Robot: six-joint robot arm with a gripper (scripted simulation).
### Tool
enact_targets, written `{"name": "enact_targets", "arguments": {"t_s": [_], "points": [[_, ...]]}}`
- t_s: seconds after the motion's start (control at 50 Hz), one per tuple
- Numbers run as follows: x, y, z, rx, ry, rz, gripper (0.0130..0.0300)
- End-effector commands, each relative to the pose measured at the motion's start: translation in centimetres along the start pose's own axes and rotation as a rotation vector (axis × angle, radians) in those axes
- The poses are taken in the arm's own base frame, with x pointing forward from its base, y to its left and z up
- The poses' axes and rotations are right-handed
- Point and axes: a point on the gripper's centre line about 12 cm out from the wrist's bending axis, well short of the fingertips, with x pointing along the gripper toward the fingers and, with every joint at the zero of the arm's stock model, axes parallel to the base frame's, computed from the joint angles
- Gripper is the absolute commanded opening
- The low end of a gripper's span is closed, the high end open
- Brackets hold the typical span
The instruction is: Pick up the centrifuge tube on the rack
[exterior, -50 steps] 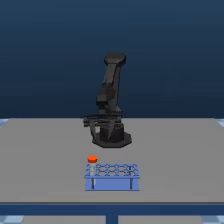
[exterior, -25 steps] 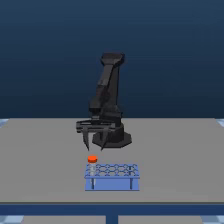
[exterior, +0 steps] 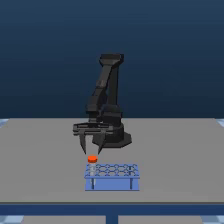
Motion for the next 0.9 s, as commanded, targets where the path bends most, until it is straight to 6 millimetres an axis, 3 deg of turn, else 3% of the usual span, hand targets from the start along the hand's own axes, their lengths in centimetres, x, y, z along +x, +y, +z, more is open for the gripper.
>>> {"name": "enact_targets", "arguments": {"t_s": [0.02, 0.9], "points": [[0.1, -0.1, 0.0, 0.004, 0.001, -0.002, 0.0300], [0.6, 0.1, -1.4, 0.004, -0.003, -0.001, 0.0300]]}}
